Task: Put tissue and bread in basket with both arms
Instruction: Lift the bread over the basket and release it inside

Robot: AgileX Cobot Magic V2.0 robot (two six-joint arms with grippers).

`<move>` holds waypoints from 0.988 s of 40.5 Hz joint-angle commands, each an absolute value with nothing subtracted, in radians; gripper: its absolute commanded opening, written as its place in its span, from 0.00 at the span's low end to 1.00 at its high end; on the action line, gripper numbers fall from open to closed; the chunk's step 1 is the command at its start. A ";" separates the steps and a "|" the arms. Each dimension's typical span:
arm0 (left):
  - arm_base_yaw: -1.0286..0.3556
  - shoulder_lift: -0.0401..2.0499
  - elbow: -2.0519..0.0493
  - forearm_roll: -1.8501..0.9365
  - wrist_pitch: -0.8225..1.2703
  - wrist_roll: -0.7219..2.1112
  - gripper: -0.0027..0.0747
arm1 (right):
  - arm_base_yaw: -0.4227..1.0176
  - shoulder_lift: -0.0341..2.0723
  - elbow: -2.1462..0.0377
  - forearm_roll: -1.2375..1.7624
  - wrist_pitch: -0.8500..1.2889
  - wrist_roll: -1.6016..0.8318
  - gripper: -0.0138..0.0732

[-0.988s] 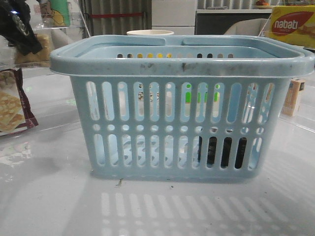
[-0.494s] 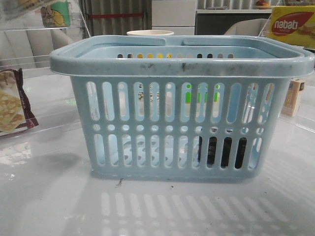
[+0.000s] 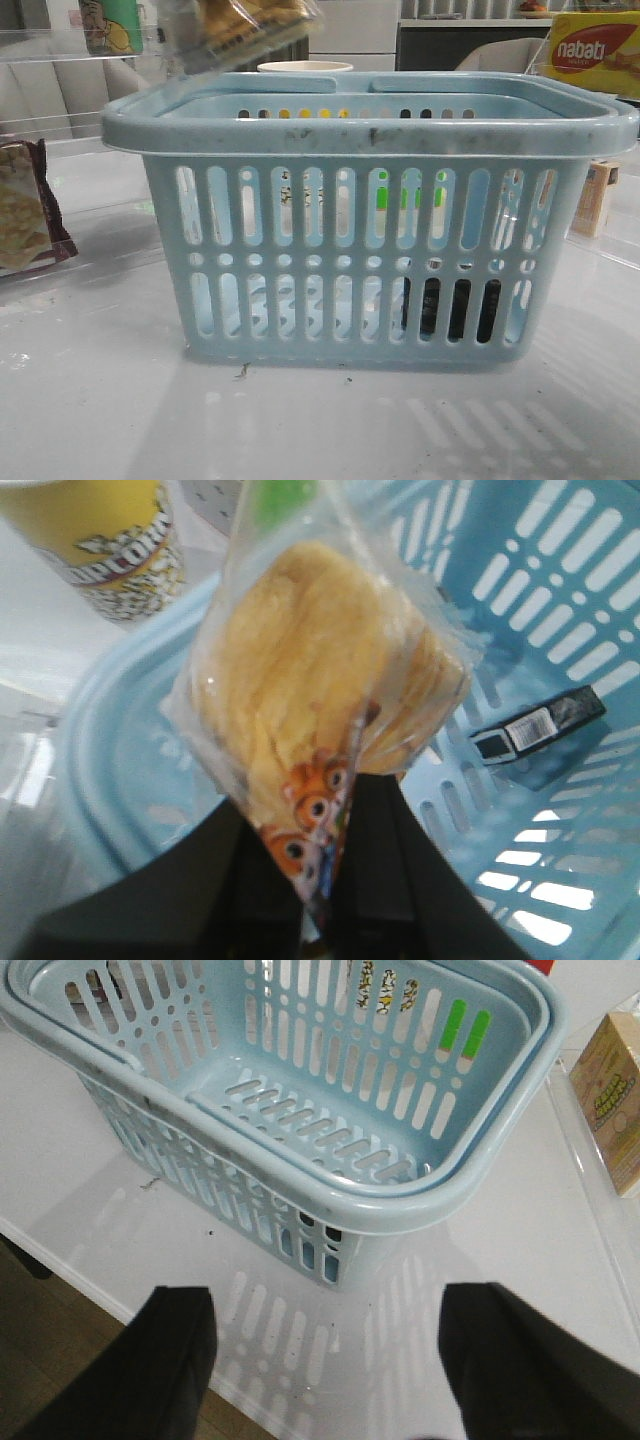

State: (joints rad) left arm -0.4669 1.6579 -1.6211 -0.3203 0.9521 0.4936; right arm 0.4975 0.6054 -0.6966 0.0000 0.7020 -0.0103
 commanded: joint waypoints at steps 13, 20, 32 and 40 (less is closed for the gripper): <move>-0.554 1.641 -1.648 -0.363 0.918 0.500 0.67 | 0.496 0.606 -0.723 -0.007 0.630 -0.018 0.82; -0.556 1.553 -1.631 -0.392 0.974 0.500 0.67 | 0.496 0.606 -0.723 -0.007 0.630 -0.018 0.82; -0.563 1.291 -1.422 -0.363 0.967 0.484 0.67 | 0.496 0.606 -0.723 -0.007 0.630 -0.018 0.82; -0.563 1.097 -1.260 -0.197 0.934 0.342 0.67 | 0.496 0.606 -0.723 -0.007 0.630 -0.018 0.82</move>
State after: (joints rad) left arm -0.5545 1.1980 -1.2914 -0.2391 1.0023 0.4048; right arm 0.4975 0.6054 -0.6966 0.0000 0.7020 -0.0103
